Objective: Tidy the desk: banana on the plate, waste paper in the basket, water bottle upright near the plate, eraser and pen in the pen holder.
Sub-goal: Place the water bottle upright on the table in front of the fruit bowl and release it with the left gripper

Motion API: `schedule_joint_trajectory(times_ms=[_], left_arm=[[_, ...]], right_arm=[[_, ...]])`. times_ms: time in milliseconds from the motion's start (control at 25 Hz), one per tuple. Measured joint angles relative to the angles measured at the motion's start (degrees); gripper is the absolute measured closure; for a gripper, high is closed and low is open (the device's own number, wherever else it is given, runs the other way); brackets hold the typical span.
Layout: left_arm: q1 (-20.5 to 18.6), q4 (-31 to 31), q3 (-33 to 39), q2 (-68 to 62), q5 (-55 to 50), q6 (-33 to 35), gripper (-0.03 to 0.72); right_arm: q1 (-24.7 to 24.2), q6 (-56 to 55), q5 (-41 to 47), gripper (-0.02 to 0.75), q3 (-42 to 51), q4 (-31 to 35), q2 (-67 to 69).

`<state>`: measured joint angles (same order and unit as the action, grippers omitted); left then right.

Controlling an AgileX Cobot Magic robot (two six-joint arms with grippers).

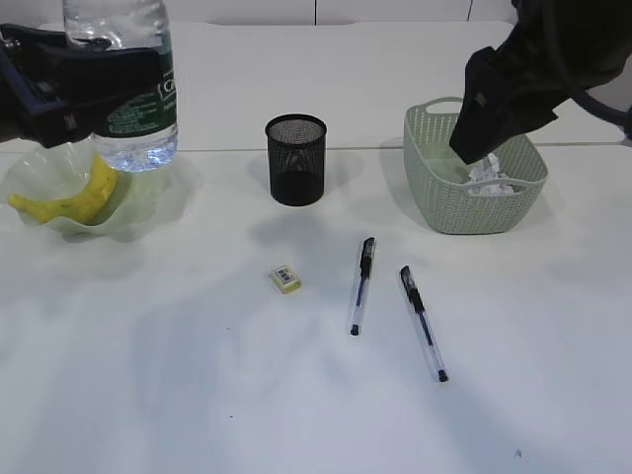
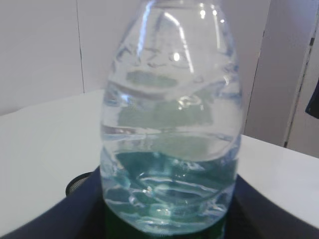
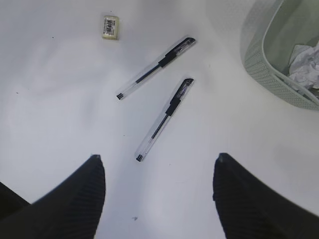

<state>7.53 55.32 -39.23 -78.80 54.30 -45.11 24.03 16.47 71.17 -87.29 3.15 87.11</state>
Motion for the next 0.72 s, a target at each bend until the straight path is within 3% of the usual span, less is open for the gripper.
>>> schedule_joint_trajectory(times_ms=[360,520,720], left_arm=[[0.0,-5.2,0.0,-10.0,8.5,7.2,0.312],[-0.1,-10.1,0.0,-15.6,8.4,11.8,0.312],[-0.1,-11.7,0.0,-19.6,8.2,18.3,0.312]], right_arm=[[0.0,0.0,0.1,0.237,0.0,0.0,0.0],[0.0,0.0,0.1,0.237,0.0,0.0,0.0],[0.0,0.0,0.1,0.237,0.0,0.0,0.0]])
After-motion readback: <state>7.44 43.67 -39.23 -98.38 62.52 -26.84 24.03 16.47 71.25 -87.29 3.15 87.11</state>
